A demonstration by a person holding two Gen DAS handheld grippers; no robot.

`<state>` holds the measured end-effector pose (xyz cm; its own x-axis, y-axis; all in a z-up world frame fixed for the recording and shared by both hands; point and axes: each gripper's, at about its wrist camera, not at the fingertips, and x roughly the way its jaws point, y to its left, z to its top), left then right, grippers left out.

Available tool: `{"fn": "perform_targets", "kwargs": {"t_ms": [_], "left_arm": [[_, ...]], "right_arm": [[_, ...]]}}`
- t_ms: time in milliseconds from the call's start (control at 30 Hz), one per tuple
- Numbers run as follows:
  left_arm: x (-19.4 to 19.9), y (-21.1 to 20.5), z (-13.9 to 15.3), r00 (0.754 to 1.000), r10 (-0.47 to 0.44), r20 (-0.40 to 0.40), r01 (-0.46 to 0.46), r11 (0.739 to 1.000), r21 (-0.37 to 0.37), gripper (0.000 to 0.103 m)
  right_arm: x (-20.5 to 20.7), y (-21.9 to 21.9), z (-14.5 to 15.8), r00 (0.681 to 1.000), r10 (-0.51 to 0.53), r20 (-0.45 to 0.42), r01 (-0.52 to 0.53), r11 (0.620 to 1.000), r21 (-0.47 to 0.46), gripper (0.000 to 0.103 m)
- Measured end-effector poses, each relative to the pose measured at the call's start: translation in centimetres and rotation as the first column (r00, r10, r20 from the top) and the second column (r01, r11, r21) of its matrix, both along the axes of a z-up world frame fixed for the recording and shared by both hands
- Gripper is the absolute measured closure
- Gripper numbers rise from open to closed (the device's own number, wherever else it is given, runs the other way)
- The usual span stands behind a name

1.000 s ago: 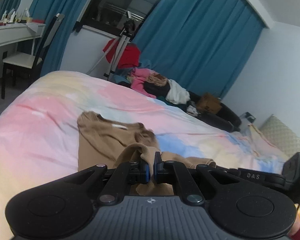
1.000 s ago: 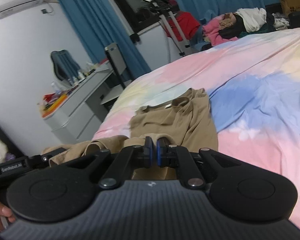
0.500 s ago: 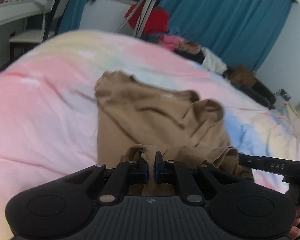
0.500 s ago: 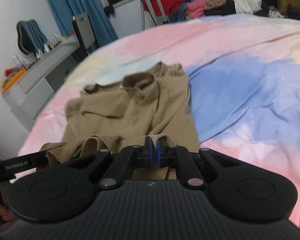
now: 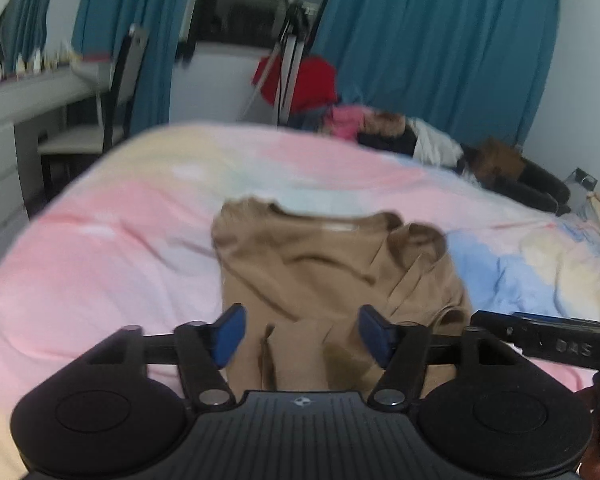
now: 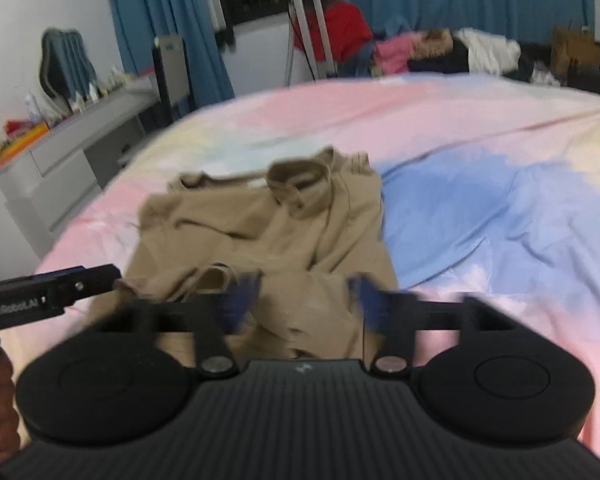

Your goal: Fold clothes

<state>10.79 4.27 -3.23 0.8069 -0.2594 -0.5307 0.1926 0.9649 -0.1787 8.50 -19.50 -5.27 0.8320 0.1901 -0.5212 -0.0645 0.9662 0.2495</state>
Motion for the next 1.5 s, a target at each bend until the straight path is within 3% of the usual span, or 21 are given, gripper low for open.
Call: {"fn": "perform_targets", "kwargs": {"t_ms": [233,400,467,567,667,767,833,967,1033,1100,1200,1267,1300,1367,1400,1433,1467,1500], "left_arm": [[-6.0,-0.6,2.7,0.994,0.004,0.111,-0.006,1.000,0.021,0.003],[-10.4,-0.9,4.1,0.988,-0.001,0.155,0.000,1.000,0.007,0.000],[-11.0,-0.9,4.1,0.994,-0.003,0.110,0.005,1.000,-0.016,0.000],[-10.7,-0.5,3.3,0.996,-0.023,-0.082,0.013,0.992,-0.127,0.000],[-10.2,0.5,1.0,0.964,-0.079,-0.255,-0.009,0.945,-0.326,0.000],[-9.6,1.5,-1.7,0.913,-0.070,-0.401,-0.117,0.898,-0.424,0.001],[-9.0,2.5,-3.7,0.880,-0.082,-0.468,-0.195,0.836,-0.513,0.003],[-7.8,4.5,-7.7,0.807,-0.120,-0.578,-0.358,0.680,-0.640,0.009],[-7.6,5.3,-8.8,0.799,-0.091,-0.595,-0.419,0.626,-0.658,0.014],[-7.6,5.8,-9.5,0.796,-0.076,-0.601,-0.455,0.580,-0.676,0.016],[-7.9,5.9,-9.9,0.804,-0.054,-0.592,-0.475,0.542,-0.694,0.027],[-7.9,5.5,-9.9,0.812,-0.044,-0.582,-0.474,0.532,-0.701,0.042],[-7.8,5.3,-10.0,0.813,-0.034,-0.582,-0.477,0.533,-0.698,0.048],[-7.8,5.1,-10.1,0.812,-0.012,-0.584,-0.485,0.544,-0.685,0.071],[-7.8,5.1,-10.1,0.814,-0.003,-0.581,-0.485,0.546,-0.683,0.076],[-7.9,5.1,-10.1,0.818,0.002,-0.576,-0.484,0.545,-0.685,0.088],[-8.0,5.0,-10.0,0.823,0.004,-0.568,-0.479,0.542,-0.690,0.094],[-8.1,4.9,-9.9,0.828,0.005,-0.561,-0.473,0.542,-0.694,0.094]], "right_arm": [[-4.5,0.4,2.3,0.994,-0.015,0.105,0.019,0.999,-0.032,0.024],[-8.1,0.4,3.5,0.987,-0.003,0.161,0.012,0.998,-0.055,0.024],[-8.8,0.4,3.7,0.984,-0.008,0.180,0.019,0.998,-0.061,0.024],[-8.8,0.3,3.7,0.983,-0.029,0.184,0.042,0.997,-0.072,0.024],[-8.8,0.1,3.6,0.982,-0.050,0.181,0.064,0.995,-0.073,0.024],[-8.4,-0.6,3.1,0.989,-0.075,0.131,0.078,0.997,-0.016,0.024],[-8.2,-1.0,2.8,0.991,-0.090,0.097,0.088,0.996,0.021,0.024],[-7.6,-2.0,2.3,0.993,-0.115,0.026,0.112,0.989,0.095,0.024],[-7.4,-2.7,1.7,0.996,-0.087,-0.038,0.093,0.971,0.220,0.024],[-7.2,-3.5,0.6,0.993,-0.025,-0.116,0.070,0.914,0.400,0.024],[-6.7,-3.9,-2.1,0.970,0.088,-0.228,0.080,0.768,0.635,0.022],[-6.4,-3.0,-3.9,0.941,0.162,-0.296,0.097,0.710,0.698,0.022],[-6.2,-2.4,-4.8,0.924,0.198,-0.328,0.107,0.688,0.718,0.022],[-5.7,-1.1,-6.4,0.882,0.266,-0.389,0.129,0.657,0.742,0.021],[-5.6,-0.7,-7.1,0.866,0.283,-0.411,0.145,0.646,0.750,0.021],[-5.6,-0.8,-7.4,0.864,0.272,-0.425,0.167,0.641,0.749,0.022],[-5.5,-0.8,-7.8,0.860,0.260,-0.438,0.190,0.635,0.749,0.022],[-5.5,-0.9,-8.1,0.857,0.248,-0.452,0.212,0.629,0.748,0.022]]}}
